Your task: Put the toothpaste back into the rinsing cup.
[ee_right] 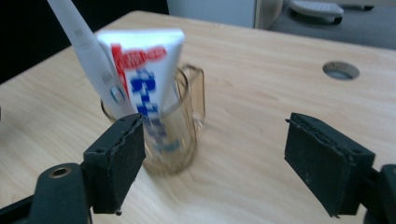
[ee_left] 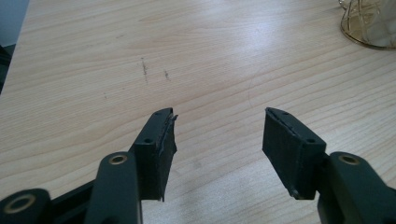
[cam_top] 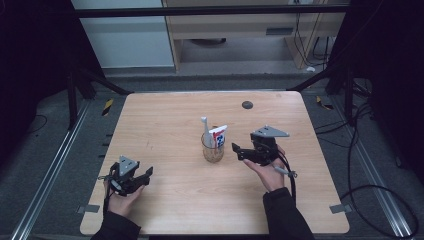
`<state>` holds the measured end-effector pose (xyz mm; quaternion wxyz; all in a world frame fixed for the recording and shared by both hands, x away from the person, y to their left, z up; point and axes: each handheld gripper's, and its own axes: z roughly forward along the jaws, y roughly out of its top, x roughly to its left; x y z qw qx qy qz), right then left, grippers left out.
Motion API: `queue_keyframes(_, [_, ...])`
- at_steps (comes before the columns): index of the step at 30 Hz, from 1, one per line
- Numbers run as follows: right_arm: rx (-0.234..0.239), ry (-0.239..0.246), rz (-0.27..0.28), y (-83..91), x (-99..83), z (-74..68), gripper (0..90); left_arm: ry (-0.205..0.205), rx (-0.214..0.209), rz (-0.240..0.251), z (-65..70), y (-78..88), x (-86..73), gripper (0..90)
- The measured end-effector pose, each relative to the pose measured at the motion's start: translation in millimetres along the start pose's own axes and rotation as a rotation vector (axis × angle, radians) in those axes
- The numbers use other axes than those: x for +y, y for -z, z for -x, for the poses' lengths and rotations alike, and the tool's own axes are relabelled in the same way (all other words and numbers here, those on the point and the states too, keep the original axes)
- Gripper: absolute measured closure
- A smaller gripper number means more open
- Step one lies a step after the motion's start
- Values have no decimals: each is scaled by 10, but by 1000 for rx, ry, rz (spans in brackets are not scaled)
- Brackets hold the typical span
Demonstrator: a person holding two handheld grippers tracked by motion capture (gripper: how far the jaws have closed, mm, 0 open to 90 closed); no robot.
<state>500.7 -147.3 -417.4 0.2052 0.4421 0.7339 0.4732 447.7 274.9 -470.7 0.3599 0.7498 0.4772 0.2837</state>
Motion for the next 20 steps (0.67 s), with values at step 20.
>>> queue_keyframes(20, [-121,3,-149,508,-800,557,130,18,-19,-25,-39,-16,-19,354])
